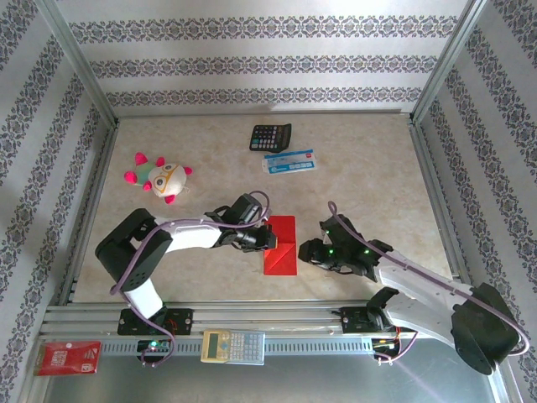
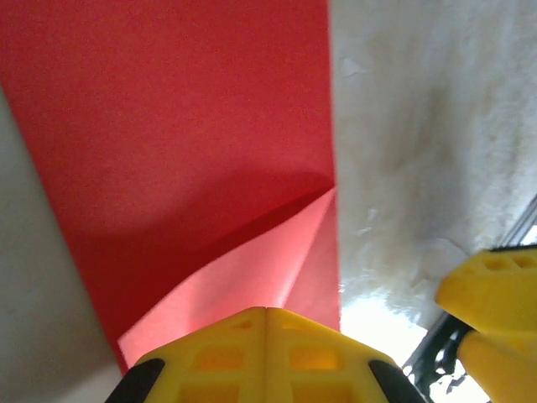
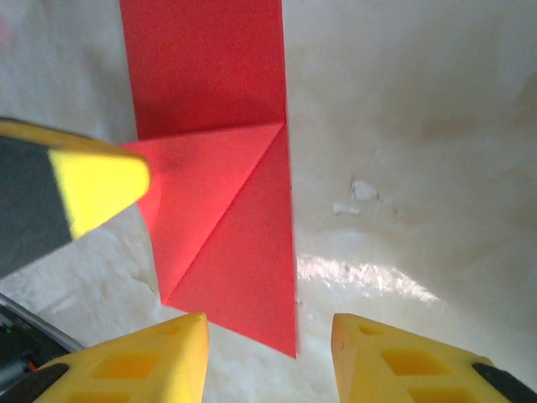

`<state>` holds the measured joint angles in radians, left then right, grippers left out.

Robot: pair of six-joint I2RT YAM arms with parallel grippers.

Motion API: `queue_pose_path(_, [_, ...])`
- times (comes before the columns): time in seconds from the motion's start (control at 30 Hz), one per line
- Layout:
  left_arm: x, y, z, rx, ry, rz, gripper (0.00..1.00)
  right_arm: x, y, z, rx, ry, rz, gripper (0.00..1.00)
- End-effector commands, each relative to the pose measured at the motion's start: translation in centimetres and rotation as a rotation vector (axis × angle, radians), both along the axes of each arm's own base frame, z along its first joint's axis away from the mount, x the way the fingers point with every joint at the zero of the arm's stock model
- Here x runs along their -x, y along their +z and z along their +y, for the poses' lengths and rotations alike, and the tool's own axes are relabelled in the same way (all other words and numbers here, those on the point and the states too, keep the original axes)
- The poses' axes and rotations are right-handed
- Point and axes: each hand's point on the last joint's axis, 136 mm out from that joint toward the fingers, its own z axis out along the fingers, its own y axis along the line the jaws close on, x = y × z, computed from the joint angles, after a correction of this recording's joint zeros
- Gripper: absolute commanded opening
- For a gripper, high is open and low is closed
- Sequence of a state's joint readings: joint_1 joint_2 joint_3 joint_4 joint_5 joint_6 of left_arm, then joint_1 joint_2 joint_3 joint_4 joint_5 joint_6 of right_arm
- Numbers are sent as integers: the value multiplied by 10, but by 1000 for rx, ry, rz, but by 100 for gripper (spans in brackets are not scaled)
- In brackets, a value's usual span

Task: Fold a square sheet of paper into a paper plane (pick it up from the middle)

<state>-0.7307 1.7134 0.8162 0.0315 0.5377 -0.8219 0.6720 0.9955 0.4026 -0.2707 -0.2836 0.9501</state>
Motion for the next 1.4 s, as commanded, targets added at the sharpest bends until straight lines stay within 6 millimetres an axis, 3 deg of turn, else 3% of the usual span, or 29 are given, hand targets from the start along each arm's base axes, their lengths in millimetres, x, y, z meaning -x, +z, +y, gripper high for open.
queue_pose_path(0.0, [-4, -15, 11, -61, 8, -6, 0, 10, -14, -2, 56, -46, 44, 43])
queue_pose_path(0.3, [8, -44, 30, -104, 61, 30, 0, 18, -25, 26, 86, -21, 41, 43])
queue_pose_path(0.57, [13, -50, 34, -123, 51, 37, 0, 14, -29, 44, 66, 3, 42, 43])
queue_pose_path(0.77, [13, -51, 34, -124, 47, 41, 0, 16, -25, 46, 55, 15, 38, 39])
queue_pose_path(1.1, [15, -54, 36, -132, 49, 48, 0, 25, -28, 28, 128, -14, 71, 36])
queue_pose_path(1.37, [17, -57, 37, -136, 44, 56, 0, 22, -28, 37, 111, -1, 66, 35])
